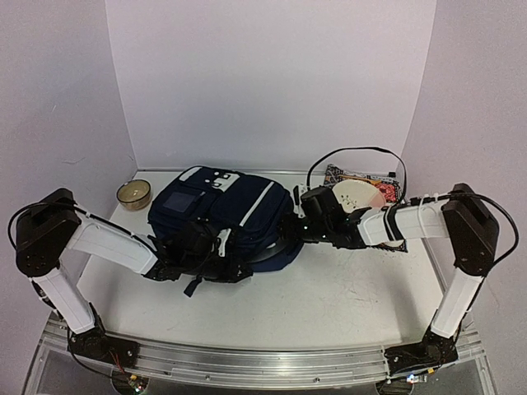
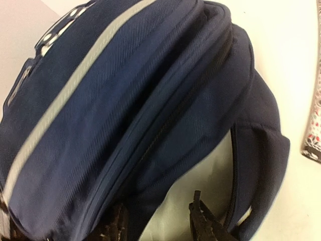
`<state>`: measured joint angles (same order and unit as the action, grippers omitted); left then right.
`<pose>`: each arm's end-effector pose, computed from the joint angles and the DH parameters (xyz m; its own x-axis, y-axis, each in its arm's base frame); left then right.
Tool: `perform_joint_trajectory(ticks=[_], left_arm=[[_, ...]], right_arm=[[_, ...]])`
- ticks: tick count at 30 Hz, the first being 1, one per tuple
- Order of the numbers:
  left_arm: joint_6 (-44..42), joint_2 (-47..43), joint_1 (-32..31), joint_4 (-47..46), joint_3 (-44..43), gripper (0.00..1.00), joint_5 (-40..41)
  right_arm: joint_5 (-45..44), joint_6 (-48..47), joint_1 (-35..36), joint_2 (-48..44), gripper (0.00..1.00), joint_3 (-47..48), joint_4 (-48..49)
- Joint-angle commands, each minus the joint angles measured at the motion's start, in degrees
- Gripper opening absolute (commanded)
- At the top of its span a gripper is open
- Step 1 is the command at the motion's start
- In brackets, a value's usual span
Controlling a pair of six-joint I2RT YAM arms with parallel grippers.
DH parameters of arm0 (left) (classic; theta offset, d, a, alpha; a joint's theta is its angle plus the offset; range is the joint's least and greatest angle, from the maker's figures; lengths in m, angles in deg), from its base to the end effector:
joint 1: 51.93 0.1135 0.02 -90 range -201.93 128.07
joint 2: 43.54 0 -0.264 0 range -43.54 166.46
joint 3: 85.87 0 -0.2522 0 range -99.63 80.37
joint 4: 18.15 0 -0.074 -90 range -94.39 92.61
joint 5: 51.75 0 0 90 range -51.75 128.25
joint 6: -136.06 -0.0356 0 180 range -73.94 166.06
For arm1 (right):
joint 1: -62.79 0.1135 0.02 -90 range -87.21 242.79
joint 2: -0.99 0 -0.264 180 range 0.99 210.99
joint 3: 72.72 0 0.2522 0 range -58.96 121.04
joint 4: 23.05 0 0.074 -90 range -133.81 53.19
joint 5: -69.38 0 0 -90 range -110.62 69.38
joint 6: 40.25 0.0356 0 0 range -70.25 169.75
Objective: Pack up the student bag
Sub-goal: Zip the largest pocket of the bag in the student bag, then set down the student bag at the center of the board, then adjust the student bag at the center of the board.
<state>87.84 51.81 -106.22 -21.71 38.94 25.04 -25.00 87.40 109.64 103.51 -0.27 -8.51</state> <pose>0.1829 -0.2683 0.1489 -0.8575 0.0817 -0.5079 0.4375 0.6352 -0.6365 0.2762 0.2907 0.2155 -0.5586 0.2947 -0.7753 -0.4243 0.7017 0.5723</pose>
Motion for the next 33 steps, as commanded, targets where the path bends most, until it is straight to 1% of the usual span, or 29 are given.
perform_joint_trajectory(ticks=[1, 8, 13, 16, 19, 22, 26, 28, 33], left_arm=[[0.3, -5.1, -1.0, -6.5, 1.7, 0.24, 1.1], [4.5, -9.4, -1.0, -6.5, 6.8, 0.37, 3.2], [7.8, -12.1, -0.9, -6.5, 10.3, 0.41, 5.8], [10.2, -13.5, 0.4, -6.6, 12.2, 0.42, 7.8], [12.0, -14.2, 2.9, -6.7, 13.1, 0.43, 8.0], [12.6, -14.8, 4.3, -7.2, 13.0, 0.44, 7.8], [14.4, -15.4, 6.1, -8.3, 13.2, 0.45, 8.7], [15.5, -15.5, 7.2, -9.5, 13.8, 0.45, 9.2], [16.7, -14.6, 8.0, -10.9, 13.8, 0.45, 9.7]], right_arm=[[2.0, -5.6, 3.1, -7.7, 0.49, -4.1, 0.5], [-1.4, -11.3, 6.2, -13.9, 0.60, -8.7, -1.9], [-4.2, -11.9, 9.4, -18.2, 0.64, -11.7, -2.2], [-5.4, -11.5, 12.8, -18.6, 0.64, -12.0, -1.7], [-6.8, -11.0, 16.0, -15.7, 0.63, -11.1, -0.8], [-7.6, -10.0, 18.1, -10.7, 0.61, -8.9, -0.1], [-8.6, -7.6, 20.4, -4.9, 0.54, -7.3, 5.5], [-10.6, -7.6, 21.7, -1.7, 0.52, -5.4, 7.0], [-17.9, -7.2, 24.5, 5.3, 0.52, 0.7, 7.0]])
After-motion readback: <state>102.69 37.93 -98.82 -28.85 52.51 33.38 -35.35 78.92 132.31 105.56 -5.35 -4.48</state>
